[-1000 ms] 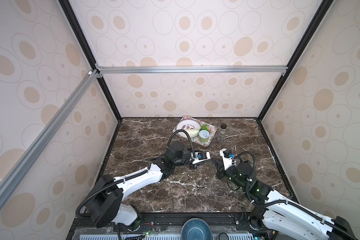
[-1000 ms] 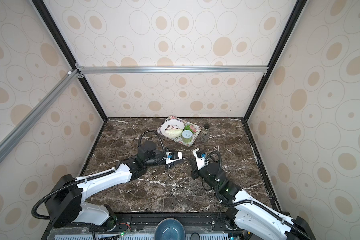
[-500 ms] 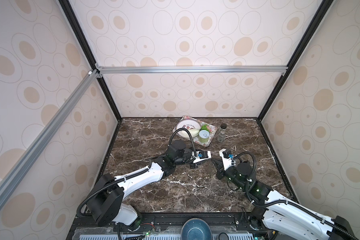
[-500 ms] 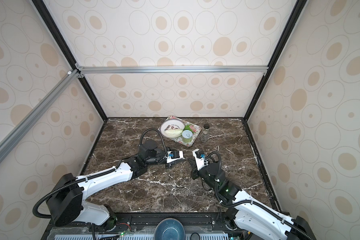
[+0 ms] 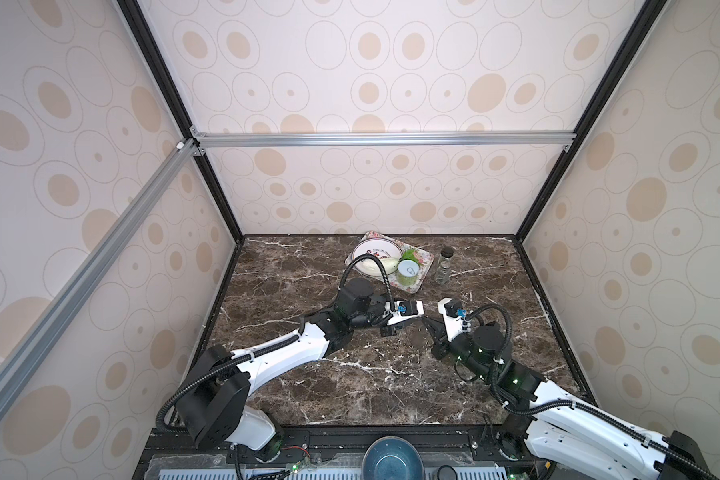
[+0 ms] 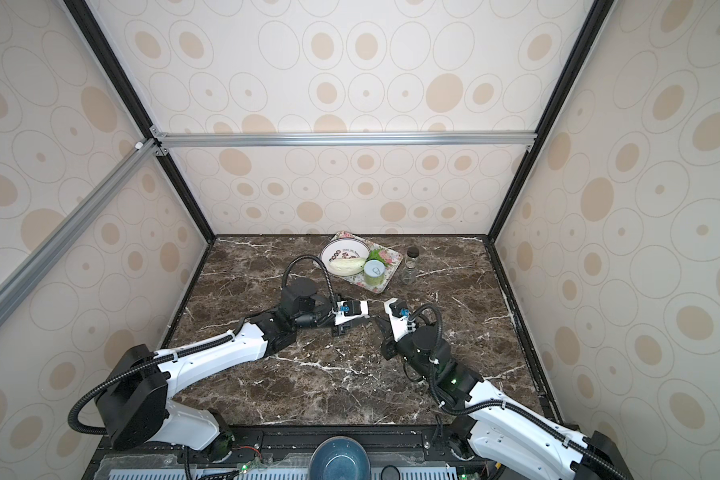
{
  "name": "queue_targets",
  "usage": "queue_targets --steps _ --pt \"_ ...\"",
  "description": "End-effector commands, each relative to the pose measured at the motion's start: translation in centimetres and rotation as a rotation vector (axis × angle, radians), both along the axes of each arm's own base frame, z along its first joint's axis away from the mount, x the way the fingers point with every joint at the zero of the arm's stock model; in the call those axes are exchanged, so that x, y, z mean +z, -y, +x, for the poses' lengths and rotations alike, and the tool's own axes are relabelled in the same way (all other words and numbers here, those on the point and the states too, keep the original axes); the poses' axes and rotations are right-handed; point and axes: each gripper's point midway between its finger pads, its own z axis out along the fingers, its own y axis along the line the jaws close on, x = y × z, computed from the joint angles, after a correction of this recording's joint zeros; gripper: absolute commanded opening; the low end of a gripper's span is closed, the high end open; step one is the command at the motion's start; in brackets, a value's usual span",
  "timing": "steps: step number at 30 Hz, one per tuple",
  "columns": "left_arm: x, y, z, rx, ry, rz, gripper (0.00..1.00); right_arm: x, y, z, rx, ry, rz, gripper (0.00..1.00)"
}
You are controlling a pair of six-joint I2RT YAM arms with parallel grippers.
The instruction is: Put the keys on the keyring
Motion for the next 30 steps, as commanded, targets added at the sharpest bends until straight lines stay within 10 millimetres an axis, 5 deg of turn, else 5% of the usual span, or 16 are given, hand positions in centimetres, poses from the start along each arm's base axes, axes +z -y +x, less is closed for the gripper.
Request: queue_targets --steps 1,12,18,30 --pt "0.9 0.8 0.1 -0.025 0.018 0.009 0.32 1.7 0.0 -0.1 -0.002 0.053 0.030 0.00" --pt "0.2 1.0 0.2 -0.038 0.011 0.026 0.20 1.7 0.2 -0.1 -0.011 0.058 0.028 0.00" --pt "0.6 1.0 0.1 -0.043 0.010 0.022 0.00 1.7 0.0 -0.1 -0.006 0.054 0.028 0.00" --pt "2.0 0.5 -0.4 -0.036 0.059 -0.056 0.00 1.2 0.5 0.4 -0.056 0.040 0.052 0.00"
